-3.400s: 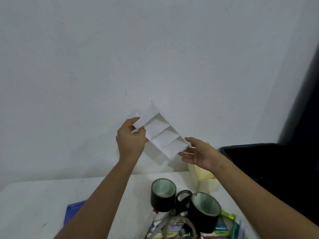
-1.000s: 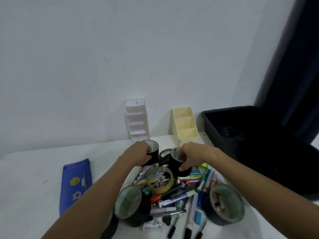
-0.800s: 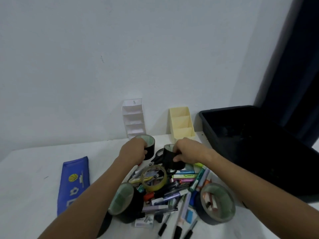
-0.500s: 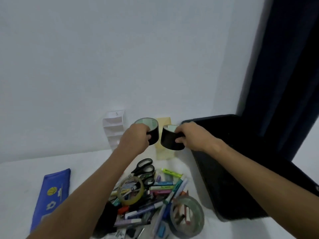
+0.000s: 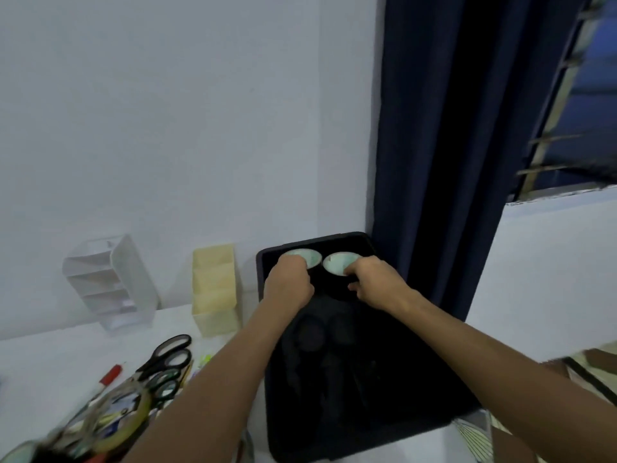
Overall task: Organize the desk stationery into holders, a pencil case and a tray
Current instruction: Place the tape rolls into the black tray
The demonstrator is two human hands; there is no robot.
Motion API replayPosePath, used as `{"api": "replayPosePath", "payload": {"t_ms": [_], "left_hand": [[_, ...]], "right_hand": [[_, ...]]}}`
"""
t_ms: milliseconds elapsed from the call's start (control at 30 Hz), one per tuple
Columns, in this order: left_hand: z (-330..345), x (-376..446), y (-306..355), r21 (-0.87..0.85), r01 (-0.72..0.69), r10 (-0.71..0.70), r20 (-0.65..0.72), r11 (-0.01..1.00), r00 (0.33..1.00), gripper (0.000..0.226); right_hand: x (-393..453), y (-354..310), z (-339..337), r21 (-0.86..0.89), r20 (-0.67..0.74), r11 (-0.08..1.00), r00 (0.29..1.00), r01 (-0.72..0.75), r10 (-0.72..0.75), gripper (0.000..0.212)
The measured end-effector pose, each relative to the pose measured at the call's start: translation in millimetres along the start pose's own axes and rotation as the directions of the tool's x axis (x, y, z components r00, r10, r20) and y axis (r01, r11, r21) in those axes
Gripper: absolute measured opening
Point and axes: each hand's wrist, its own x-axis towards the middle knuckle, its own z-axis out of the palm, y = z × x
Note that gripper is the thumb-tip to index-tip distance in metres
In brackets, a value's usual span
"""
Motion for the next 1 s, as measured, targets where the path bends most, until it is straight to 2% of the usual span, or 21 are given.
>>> {"api": "replayPosePath", "payload": {"t_ms": [100, 233, 367, 467, 533, 700, 900, 1000], "left_hand": [[32.4, 4.2, 0.9, 0.012, 0.054, -0.054, 0.007, 0.998, 0.999, 0.028], [57.9, 13.0, -1.8, 0.018, 0.082, -0.083, 0.031, 0.996, 0.996, 0.019], [71.4, 26.8, -0.7, 0.021, 0.092, -0.093, 0.014, 0.996, 0.996, 0.021], [83.3, 34.5, 1.2, 0.066, 0.065, -0.064, -0.021, 0.996, 0.998, 0.016], [89.9, 38.0, 2.5, 0.070, 0.062, -0.061, -0.020, 0.996, 0.998, 0.015], [101.4, 41.0, 1.6, 0.114, 0.035, -0.035, -0.004, 0.993, 0.999, 0.018], [112.5, 38.8, 0.8, 0.224, -0.007, -0.001, 0.034, 0.975, 0.999, 0.046], [113.7, 38.2, 5.5, 0.264, -0.005, -0.003, 0.031, 0.964, 1.000, 0.051]], "right_hand": [[11.7, 13.3, 12.6, -0.016, 0.021, 0.999, 0.999, -0.028, 0.028, 0.037], [29.6, 27.2, 33.8, 0.055, 0.089, 0.989, 0.988, -0.135, 0.130, 0.043], [43.0, 37.8, 42.2, 0.104, 0.058, 0.989, 0.993, -0.107, 0.102, 0.019], [58.2, 42.9, 50.9, 0.118, 0.034, 0.988, 0.994, -0.104, 0.101, 0.014], [65.9, 43.4, 59.1, 0.113, 0.024, 0.989, 0.996, -0.092, 0.090, 0.018], [73.7, 42.6, 74.0, 0.038, 0.099, 0.993, 0.989, -0.116, 0.112, 0.035], [72.9, 43.5, 81.1, 0.084, 0.135, 0.988, 0.984, -0.129, 0.116, 0.047], [69.5, 43.4, 86.2, -0.017, 0.110, 0.997, 0.991, -0.080, 0.082, 0.064]]}}
